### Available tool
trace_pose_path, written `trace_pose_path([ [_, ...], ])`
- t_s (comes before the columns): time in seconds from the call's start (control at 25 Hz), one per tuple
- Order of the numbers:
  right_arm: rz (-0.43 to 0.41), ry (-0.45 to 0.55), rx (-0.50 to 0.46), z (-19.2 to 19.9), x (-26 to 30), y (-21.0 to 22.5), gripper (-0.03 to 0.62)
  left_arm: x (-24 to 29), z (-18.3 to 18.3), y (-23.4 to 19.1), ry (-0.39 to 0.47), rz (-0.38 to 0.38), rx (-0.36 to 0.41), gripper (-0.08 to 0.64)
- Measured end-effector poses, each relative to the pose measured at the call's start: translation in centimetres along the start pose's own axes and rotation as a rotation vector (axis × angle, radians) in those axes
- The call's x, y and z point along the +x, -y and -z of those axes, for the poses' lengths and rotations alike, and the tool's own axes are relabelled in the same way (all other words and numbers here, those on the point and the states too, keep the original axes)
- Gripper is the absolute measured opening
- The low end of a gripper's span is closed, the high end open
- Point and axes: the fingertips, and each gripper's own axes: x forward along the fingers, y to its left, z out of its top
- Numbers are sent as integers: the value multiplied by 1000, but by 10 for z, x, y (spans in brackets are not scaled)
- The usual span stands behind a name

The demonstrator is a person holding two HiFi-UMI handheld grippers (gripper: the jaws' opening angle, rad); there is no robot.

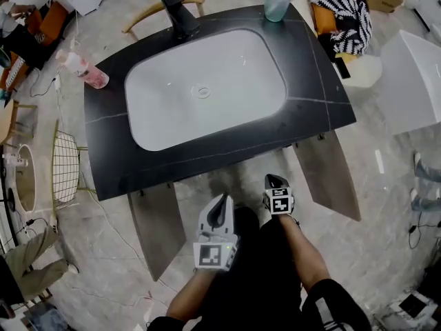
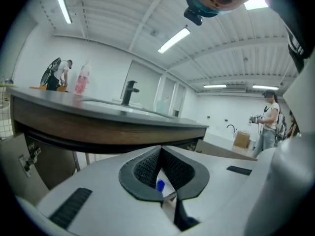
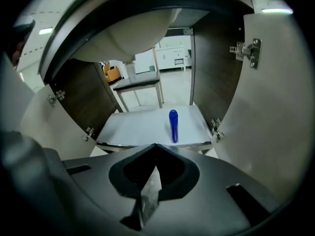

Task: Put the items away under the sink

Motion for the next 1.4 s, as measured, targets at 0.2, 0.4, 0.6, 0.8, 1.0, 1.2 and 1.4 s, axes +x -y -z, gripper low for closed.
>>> trace_pose_path([
  [0.2, -20, -22, 16, -22, -74, -16, 11, -26, -57, 27, -2, -2, 19, 15],
  [0.4, -27, -2, 45, -48, -161, -32, 11, -72, -113, 57, -13, -37, 9, 15],
  [0.6, -41, 40, 63, -71, -259, -54, 11, -130, -164, 93, -18, -66, 16, 15],
  [0.8, -80, 144, 48, -99, -373, -89, 11, -196, -213, 139, 0, -53, 54, 15],
  [1.0, -123, 245, 34, -114, -486, -121, 11, -263, -250, 184, 13, -53, 61, 15],
  [1.2, -158, 399, 17, -146, -589, -152, 11, -309, -271, 207, 15, -55, 60, 15],
  [1.4, -155, 540, 24, -174, -669, -171, 11, -336, -294, 222, 35, -34, 64, 15],
])
